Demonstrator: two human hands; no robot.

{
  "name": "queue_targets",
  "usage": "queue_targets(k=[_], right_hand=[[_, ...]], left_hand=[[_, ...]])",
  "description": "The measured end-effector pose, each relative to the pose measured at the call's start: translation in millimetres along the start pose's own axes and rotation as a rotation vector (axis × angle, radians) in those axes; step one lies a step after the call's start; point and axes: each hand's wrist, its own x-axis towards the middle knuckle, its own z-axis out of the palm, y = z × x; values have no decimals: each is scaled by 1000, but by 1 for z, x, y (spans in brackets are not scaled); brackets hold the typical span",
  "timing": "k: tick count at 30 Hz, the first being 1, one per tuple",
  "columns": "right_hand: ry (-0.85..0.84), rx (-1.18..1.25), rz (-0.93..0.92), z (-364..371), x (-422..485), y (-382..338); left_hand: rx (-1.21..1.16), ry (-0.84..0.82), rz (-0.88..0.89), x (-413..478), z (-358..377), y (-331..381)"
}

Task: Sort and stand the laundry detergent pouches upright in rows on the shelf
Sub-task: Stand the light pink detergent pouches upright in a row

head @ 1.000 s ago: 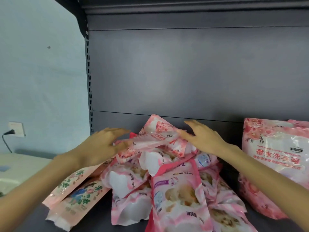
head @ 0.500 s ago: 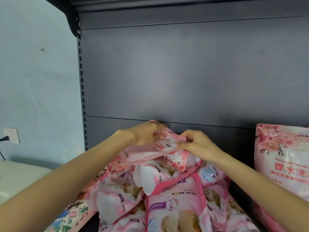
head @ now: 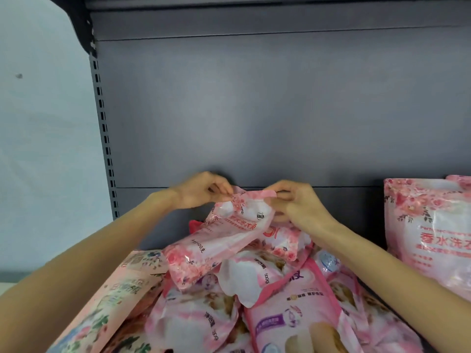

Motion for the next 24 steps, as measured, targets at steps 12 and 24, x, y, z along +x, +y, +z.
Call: queue_targets(k=[12,24], right_hand=[[135,228,-127,23,-23,-53],[258,459,-78,40,-41,-64]], left_hand=[[-555,240,-38,-25,-7,8],[-872,404,-16,-50,-28,26]])
